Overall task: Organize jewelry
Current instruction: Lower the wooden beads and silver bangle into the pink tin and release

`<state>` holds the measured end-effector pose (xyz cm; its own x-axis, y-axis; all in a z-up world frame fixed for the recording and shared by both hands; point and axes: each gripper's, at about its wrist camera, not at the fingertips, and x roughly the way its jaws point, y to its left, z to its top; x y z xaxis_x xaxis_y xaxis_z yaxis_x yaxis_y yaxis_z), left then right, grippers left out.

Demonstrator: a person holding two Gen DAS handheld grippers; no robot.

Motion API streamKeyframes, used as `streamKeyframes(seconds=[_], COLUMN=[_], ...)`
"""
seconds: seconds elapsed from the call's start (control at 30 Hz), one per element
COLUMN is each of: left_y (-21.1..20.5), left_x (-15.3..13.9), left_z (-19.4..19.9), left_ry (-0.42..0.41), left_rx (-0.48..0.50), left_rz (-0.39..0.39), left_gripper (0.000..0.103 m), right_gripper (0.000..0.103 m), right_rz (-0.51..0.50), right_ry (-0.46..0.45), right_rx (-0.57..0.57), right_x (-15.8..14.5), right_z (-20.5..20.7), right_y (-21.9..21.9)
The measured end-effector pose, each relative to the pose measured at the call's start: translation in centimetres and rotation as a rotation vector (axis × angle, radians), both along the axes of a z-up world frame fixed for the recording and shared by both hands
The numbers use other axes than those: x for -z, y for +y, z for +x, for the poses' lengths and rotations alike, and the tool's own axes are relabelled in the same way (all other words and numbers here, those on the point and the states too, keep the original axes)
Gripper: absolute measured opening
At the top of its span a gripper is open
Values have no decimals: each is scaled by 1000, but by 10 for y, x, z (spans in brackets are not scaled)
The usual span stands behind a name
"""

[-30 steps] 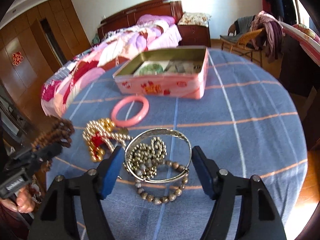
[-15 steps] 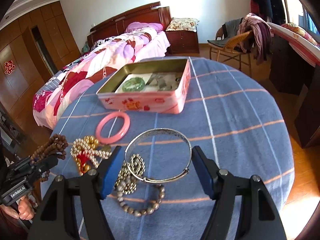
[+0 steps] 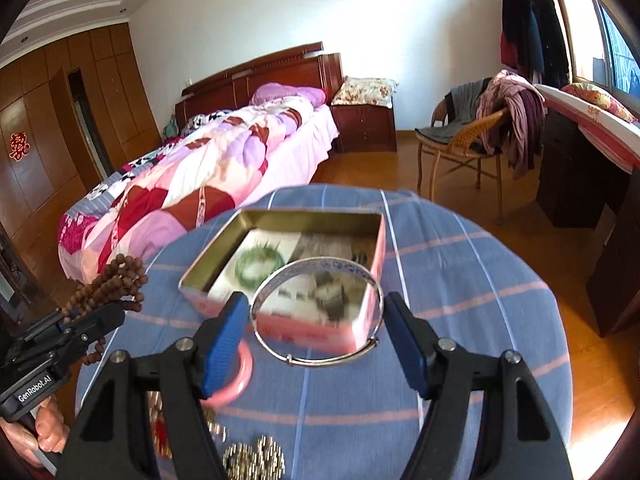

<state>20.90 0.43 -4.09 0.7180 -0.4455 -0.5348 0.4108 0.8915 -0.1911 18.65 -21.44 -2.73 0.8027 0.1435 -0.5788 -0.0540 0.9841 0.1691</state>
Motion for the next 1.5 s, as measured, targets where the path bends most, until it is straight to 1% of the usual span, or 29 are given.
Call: streamKeyframes(seconds=[0.17, 0.27, 0.4, 0.5, 0.6, 0.67, 0.77, 0.87, 0.93, 1.03, 1.1, 1.2, 1.23, 1.27, 1.3, 1.37, 1.5], left_y=[-11, -19, -31, -40, -44, -45, -45, -46, -48, -50, -50, -52, -52, -54, -55, -57, -51], left_x=[5, 12, 25, 32, 38, 41, 44, 49, 49, 47, 45, 42, 41, 39, 36, 28, 20], left_z=[33, 51, 77, 93, 101, 106, 111, 112, 112, 112, 110, 109, 110, 109, 107, 101, 95], left_ry=[10, 35, 73, 105, 135, 158, 185, 227, 230, 223, 211, 199, 191, 178, 155, 111, 119], left_rx=[-14, -31, -56, -64, -76, -74, -84, -105, -95, -97, -99, -85, -88, -101, -123, -143, -155], left_rz=[-14, -8, 9, 18, 21, 9, -6, 2, -6, 2, -6, -23, -16, 1, 30, 69, 66], left_gripper=[28, 28, 28, 28, 28, 28, 28, 28, 30, 35, 45, 54, 55, 60, 62, 62, 62], right_gripper=[72, 72, 72, 72, 72, 72, 73, 73, 73, 74, 74, 74, 75, 75, 75, 75, 75], right_rz=[-1, -15, 0, -9, -10, -15, -49, -50, -56, -32, -15, 37, 47, 53, 55, 47, 41], right_ry=[-16, 4, 56, 85, 97, 107, 103, 99, 92, 83, 68, 29, 18, 8, 0, -4, -2], right_rx=[8, 8, 9, 9, 5, 3, -4, -13, -14, -15, -2, 18, 26, 33, 38, 48, 56], right_x=[-1, 8, 25, 34, 39, 43, 44, 47, 47, 46, 42, 35, 33, 31, 30, 29, 20], right_z=[32, 56, 82, 91, 95, 97, 98, 100, 100, 99, 97, 93, 92, 90, 89, 90, 86], right_y=[-1, 2, 4, 5, 5, 5, 9, 10, 10, 6, 3, -6, -7, -9, -10, -10, -7])
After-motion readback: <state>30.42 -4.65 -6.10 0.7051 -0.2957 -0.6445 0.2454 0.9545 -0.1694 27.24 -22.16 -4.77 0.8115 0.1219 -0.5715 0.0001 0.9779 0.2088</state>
